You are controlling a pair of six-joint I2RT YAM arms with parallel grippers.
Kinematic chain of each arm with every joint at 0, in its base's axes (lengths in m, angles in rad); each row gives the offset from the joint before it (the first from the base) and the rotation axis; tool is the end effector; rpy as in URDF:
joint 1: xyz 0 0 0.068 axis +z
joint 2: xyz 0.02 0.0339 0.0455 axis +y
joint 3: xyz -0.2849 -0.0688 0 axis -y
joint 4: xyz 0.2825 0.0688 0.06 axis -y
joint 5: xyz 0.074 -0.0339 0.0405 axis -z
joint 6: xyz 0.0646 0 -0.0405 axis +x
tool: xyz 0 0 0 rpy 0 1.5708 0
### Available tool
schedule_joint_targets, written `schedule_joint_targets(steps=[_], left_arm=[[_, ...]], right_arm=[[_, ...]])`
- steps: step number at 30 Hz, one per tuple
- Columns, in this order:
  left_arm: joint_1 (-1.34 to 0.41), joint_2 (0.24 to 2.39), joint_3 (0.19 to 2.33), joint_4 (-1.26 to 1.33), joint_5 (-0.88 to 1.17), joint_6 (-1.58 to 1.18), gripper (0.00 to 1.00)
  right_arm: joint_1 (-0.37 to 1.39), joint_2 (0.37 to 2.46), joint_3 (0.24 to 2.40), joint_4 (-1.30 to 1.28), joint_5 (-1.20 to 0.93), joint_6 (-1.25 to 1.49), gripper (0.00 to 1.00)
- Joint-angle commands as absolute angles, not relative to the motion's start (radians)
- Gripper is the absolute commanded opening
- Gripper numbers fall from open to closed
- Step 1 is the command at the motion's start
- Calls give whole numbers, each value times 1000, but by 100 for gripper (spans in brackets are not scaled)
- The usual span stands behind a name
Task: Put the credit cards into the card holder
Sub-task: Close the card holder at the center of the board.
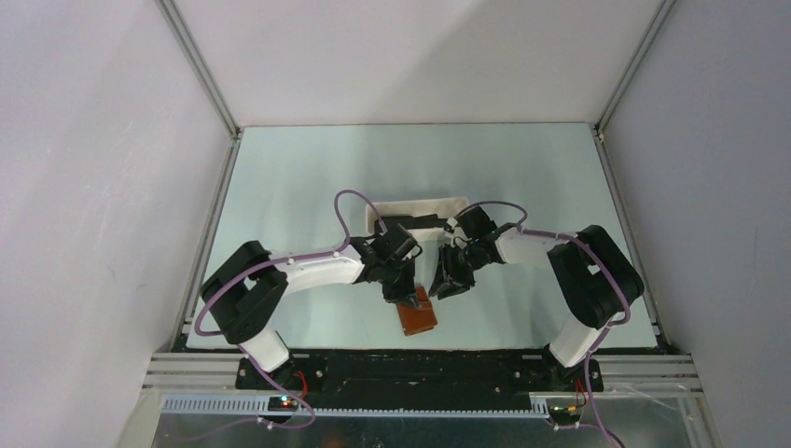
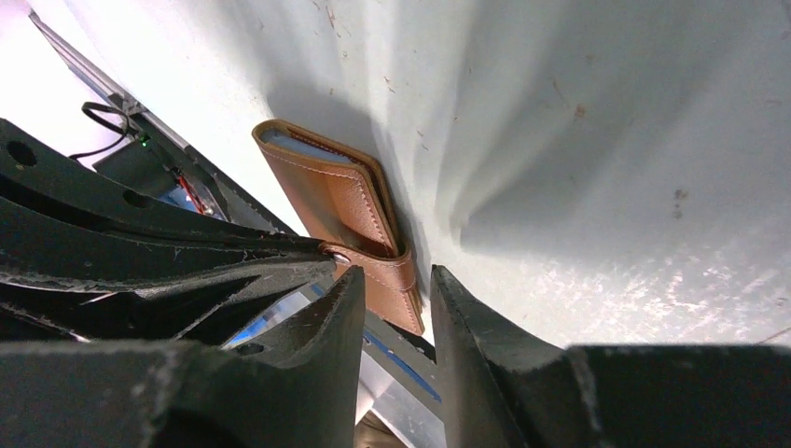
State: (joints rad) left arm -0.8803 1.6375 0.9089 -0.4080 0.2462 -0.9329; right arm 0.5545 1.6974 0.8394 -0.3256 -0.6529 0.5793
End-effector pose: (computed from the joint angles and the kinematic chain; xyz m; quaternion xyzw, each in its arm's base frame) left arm 0.2090 -0.2777 0.1305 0.0010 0.9695 -0.2422 0.0374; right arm 0.2628 0.2089 0.1056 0.0502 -0.9302 -0.3633 0.0153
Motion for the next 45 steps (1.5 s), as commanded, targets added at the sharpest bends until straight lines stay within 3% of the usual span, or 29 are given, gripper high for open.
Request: schedule_joint_targets(steps=[1, 34, 45], left_arm=[[-872, 1650, 932, -447, 211, -905, 0], [-899, 1720, 961, -471, 187, -903, 0], [-911, 1741, 979, -471, 191, -904, 0]], right_arm=[[578, 1685, 857, -334, -651, 565, 38], [681, 1782, 859, -349, -494, 563, 39], [739, 1819, 859, -398, -335, 539, 36]])
